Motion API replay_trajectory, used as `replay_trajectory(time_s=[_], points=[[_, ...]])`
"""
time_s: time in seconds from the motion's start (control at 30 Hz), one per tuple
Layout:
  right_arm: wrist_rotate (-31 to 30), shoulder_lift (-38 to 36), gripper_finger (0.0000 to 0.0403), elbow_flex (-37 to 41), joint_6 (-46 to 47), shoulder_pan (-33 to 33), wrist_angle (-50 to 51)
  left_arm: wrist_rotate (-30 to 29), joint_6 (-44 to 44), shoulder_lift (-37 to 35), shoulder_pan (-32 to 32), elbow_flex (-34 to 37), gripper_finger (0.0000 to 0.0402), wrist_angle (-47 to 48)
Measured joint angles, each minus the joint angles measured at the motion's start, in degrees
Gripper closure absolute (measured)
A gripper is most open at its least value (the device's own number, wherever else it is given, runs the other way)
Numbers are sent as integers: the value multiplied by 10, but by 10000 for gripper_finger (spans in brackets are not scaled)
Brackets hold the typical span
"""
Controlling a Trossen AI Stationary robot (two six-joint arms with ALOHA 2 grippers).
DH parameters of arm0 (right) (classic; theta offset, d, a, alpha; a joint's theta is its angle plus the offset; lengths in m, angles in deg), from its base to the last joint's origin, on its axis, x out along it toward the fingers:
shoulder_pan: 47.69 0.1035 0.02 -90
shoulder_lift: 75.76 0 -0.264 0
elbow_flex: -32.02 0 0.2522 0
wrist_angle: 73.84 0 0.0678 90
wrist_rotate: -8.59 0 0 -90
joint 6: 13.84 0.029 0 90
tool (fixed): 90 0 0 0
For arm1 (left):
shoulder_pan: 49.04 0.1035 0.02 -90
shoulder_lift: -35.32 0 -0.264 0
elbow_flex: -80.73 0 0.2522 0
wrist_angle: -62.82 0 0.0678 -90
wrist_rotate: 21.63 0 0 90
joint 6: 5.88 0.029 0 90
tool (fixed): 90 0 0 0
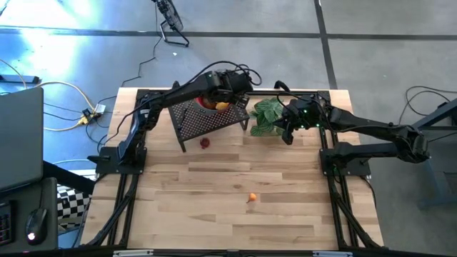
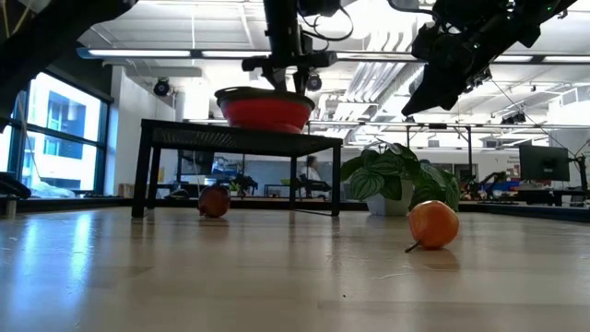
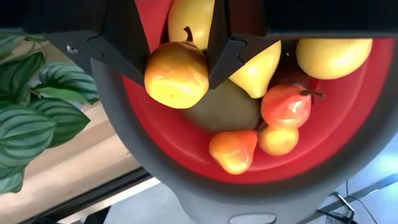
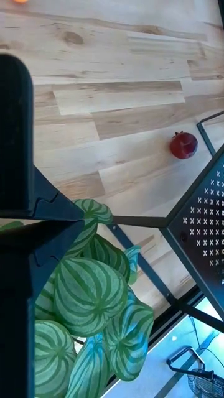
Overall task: Pick & Place Fruit
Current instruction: Put the orange pear into the red basket on the shelf
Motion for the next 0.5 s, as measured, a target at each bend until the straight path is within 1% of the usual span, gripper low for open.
replay_trajectory(time_s=[0.37, 0.43, 0.5], points=[[0, 0, 400, 0, 0, 0, 0, -1, 5, 1, 0, 0, 264, 0], [0, 0, 400, 0, 0, 0, 0, -8, 2, 1, 0, 0, 257, 0], [0, 0, 400, 0, 0, 0, 0, -13, 2, 1, 0, 0, 242, 0]])
